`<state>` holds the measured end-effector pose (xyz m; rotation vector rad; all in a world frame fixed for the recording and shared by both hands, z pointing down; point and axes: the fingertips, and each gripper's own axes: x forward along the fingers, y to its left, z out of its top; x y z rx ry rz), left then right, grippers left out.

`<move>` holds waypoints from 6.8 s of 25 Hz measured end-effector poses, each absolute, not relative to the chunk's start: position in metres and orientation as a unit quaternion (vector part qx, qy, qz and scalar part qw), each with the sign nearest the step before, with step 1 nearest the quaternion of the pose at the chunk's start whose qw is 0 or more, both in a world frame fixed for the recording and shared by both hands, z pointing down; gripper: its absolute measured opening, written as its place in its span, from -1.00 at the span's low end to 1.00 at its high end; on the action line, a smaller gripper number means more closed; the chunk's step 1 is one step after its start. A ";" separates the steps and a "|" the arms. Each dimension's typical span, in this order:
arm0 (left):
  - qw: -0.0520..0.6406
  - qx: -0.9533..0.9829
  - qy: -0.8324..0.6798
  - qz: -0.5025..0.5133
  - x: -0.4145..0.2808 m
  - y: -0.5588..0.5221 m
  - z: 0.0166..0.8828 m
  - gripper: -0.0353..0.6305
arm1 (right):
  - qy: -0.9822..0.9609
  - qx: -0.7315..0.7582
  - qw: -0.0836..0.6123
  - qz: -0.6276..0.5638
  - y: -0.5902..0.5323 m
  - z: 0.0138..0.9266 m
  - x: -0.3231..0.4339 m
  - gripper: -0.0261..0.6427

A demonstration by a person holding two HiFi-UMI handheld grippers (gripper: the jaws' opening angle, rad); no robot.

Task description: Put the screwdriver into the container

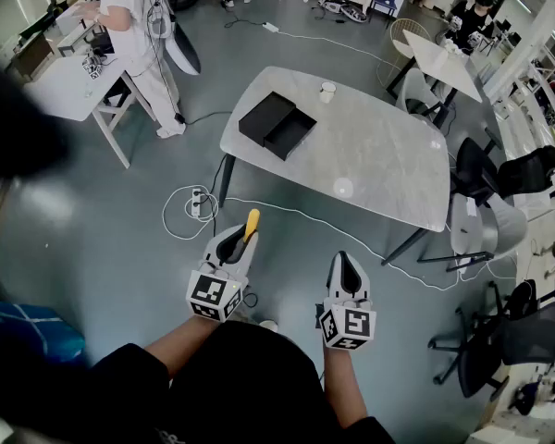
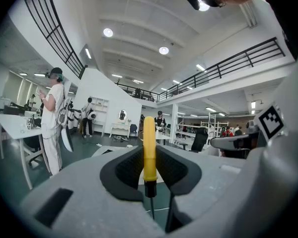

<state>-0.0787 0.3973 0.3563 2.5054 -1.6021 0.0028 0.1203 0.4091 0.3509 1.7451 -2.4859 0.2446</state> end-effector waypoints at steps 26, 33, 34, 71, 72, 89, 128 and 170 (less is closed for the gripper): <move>0.147 0.870 -0.470 -0.010 -0.235 0.207 0.378 -0.64 | -0.810 0.574 0.060 0.100 0.196 0.349 -0.083 -0.89; 0.162 0.872 -0.461 -0.009 -0.264 0.179 0.394 -0.64 | -0.803 0.580 0.079 0.111 0.176 0.356 -0.109 -0.89; 0.164 0.870 -0.464 -0.008 -0.266 0.174 0.396 -0.64 | -0.800 0.584 0.071 0.117 0.172 0.355 -0.105 -0.89; 0.190 0.853 -0.472 0.113 -0.070 -0.120 0.459 -0.64 | -0.830 0.533 0.034 0.158 -0.105 0.401 0.068 -0.89; 0.184 0.852 -0.475 0.119 -0.066 -0.125 0.463 -0.64 | -0.833 0.528 0.037 0.161 -0.109 0.405 0.069 -0.89; 0.311 0.798 -0.492 0.158 -0.066 -0.188 0.600 -0.64 | -0.804 0.548 0.062 0.224 -0.150 0.458 0.100 -0.89; 0.353 0.764 -0.368 0.395 -0.015 -0.172 0.771 -0.64 | -0.757 0.570 0.112 0.300 -0.156 0.553 0.134 -0.89; 0.353 0.766 -0.372 0.388 -0.010 -0.176 0.773 -0.37 | -0.735 0.582 0.085 0.339 -0.138 0.565 0.149 -0.89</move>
